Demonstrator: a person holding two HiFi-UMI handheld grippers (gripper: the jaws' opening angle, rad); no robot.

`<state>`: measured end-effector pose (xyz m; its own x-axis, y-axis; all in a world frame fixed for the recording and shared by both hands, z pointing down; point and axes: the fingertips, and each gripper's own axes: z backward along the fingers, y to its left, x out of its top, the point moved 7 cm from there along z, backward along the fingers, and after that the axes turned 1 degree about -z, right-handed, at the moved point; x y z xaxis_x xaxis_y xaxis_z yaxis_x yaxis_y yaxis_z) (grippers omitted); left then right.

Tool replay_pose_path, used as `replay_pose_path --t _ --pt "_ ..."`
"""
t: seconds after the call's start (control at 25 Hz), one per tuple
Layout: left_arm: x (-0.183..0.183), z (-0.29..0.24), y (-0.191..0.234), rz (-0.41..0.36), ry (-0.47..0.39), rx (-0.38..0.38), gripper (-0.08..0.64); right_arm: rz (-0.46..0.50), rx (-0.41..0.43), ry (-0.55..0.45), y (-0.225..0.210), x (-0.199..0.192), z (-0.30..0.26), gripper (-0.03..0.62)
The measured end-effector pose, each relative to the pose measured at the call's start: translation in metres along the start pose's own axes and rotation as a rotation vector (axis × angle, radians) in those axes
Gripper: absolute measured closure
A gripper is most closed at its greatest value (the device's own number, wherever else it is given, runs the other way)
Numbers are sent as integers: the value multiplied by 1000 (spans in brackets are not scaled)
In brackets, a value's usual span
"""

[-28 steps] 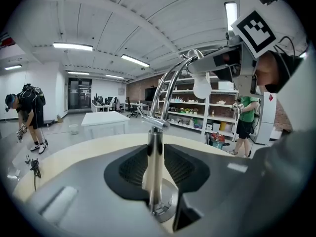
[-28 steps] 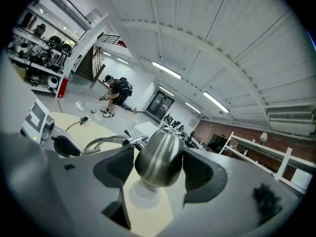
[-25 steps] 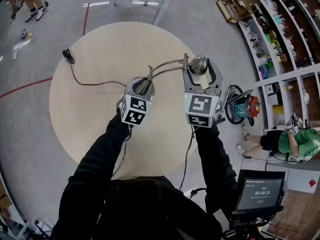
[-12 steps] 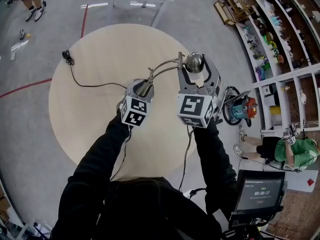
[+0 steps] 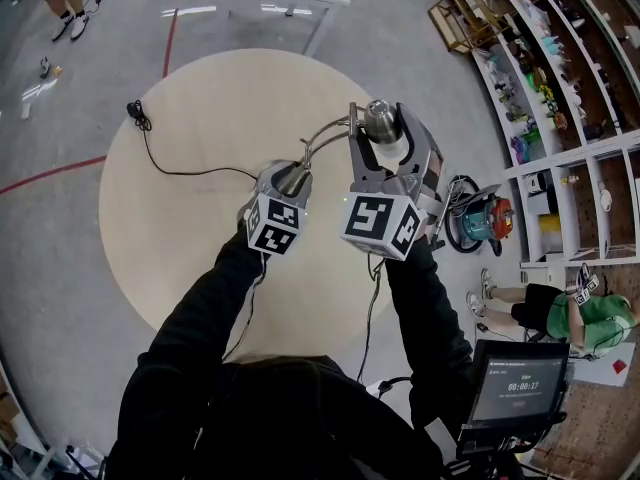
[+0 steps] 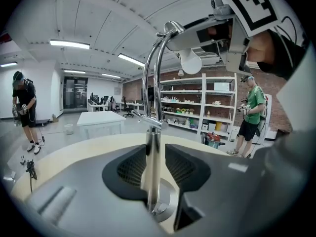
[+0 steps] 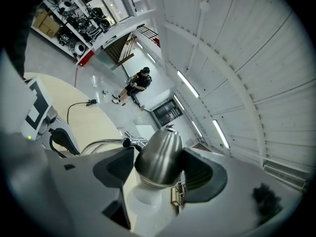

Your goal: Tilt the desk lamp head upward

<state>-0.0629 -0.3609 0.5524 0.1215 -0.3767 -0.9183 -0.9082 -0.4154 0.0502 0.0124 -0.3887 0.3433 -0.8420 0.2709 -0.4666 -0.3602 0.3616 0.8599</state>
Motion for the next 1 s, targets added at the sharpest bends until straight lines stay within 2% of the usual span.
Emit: replay_pose_path --t 1.0 --pt "1 1 -1 -8 -2 -32 436 242 -5 -64 15 37 -4 267"
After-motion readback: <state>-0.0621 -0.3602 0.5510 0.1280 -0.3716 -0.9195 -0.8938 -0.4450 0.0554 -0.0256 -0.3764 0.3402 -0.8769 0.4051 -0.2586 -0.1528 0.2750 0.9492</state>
